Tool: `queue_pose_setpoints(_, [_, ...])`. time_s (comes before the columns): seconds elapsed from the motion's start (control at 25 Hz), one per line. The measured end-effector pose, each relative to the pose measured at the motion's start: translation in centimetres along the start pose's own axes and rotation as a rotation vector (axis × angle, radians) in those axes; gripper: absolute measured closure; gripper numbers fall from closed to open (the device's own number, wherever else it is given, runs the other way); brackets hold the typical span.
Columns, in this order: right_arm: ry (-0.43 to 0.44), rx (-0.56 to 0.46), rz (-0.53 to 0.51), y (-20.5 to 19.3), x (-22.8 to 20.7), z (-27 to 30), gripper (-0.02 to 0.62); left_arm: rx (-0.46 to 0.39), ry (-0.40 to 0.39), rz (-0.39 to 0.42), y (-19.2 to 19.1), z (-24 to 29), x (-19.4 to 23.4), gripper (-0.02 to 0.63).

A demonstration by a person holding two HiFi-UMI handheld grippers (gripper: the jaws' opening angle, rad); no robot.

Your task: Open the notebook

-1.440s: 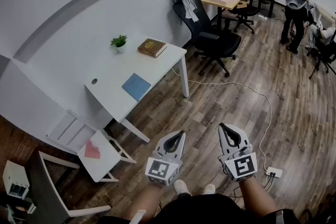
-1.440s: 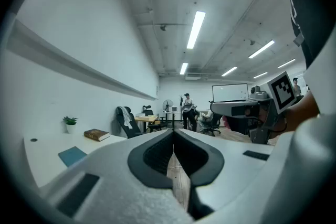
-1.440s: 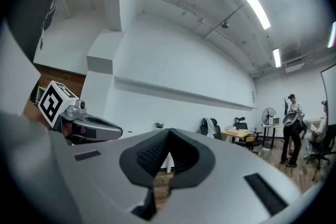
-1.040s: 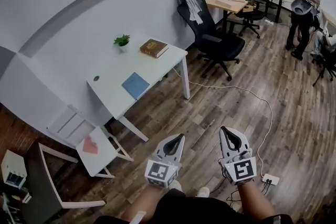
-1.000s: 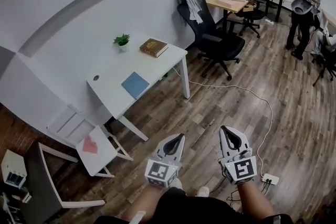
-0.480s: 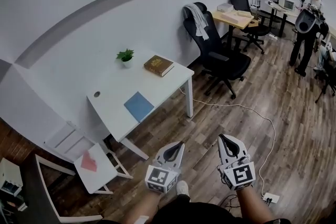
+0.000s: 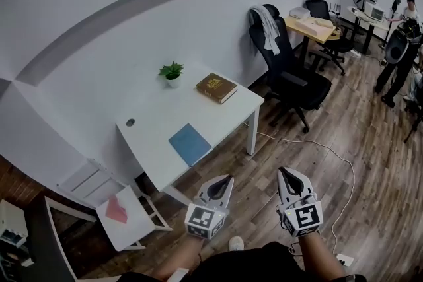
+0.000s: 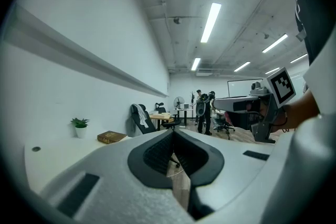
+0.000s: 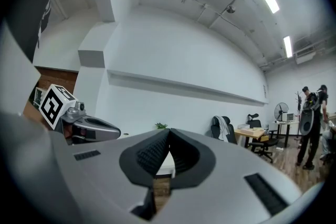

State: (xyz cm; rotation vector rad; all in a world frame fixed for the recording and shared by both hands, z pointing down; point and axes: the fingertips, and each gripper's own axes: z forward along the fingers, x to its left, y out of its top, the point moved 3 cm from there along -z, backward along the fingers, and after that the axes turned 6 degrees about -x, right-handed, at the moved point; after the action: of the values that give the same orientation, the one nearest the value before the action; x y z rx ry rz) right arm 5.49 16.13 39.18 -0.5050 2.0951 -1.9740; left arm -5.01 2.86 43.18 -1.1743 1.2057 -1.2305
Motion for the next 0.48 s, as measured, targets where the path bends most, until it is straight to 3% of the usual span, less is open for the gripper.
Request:
queue_pose_setpoints(0.28, [0.081,0.022,0.018,-1.7,0.9,5.3,0.595,-0.003,0.046,0.000,-0.5,0.5,3.9,0.601])
queue_pose_setpoints(0.48, [0.161,0.026,0.025,-3.0,-0.4,9.4,0.595,0.032,0.127,-0.002,-1.2,2.0,6.6,0.601])
